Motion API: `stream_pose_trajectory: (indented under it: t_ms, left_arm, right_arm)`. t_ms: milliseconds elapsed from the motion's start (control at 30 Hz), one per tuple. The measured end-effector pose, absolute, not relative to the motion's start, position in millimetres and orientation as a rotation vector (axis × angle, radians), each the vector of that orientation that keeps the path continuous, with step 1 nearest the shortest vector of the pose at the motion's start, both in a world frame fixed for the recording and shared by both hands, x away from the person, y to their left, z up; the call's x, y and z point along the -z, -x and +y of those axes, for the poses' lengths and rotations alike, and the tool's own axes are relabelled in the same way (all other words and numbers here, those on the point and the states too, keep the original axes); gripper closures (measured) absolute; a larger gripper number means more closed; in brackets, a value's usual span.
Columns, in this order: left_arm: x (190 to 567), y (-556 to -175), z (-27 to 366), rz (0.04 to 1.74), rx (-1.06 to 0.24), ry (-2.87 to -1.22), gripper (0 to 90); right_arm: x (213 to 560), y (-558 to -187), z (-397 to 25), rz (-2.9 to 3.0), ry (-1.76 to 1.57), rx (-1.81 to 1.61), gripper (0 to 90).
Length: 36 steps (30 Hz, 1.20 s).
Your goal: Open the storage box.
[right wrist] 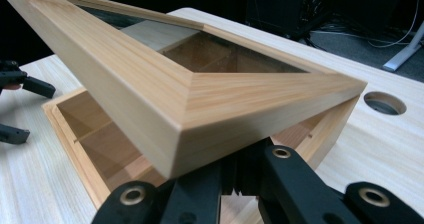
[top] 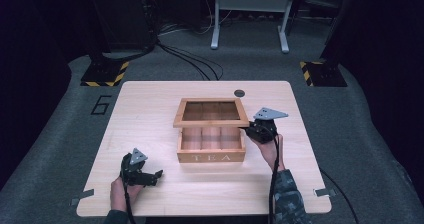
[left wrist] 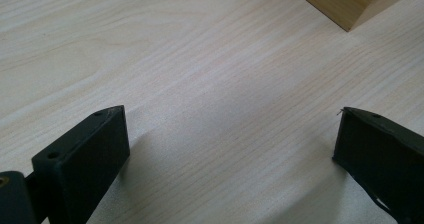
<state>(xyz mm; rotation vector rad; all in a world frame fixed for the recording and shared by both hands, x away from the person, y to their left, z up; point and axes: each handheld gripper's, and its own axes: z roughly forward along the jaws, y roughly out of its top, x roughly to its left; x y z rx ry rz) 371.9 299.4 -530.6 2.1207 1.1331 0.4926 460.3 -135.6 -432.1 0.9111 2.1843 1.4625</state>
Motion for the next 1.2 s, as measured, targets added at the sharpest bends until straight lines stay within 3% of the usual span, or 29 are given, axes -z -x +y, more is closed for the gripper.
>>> stream_pose_trajectory:
  t_ms: [467,1200]
  left_arm:
    - [531,-372,299,1.134,-0.495,-2.12,1.0]
    - [531,-372,299,1.134,-0.495,-2.12,1.0]
  right_arm:
    - [464,-448,-139,2.213,-0.947,-1.466,88.5]
    - [479,-430,-156,2.194,-0.981,-1.439,89.1]
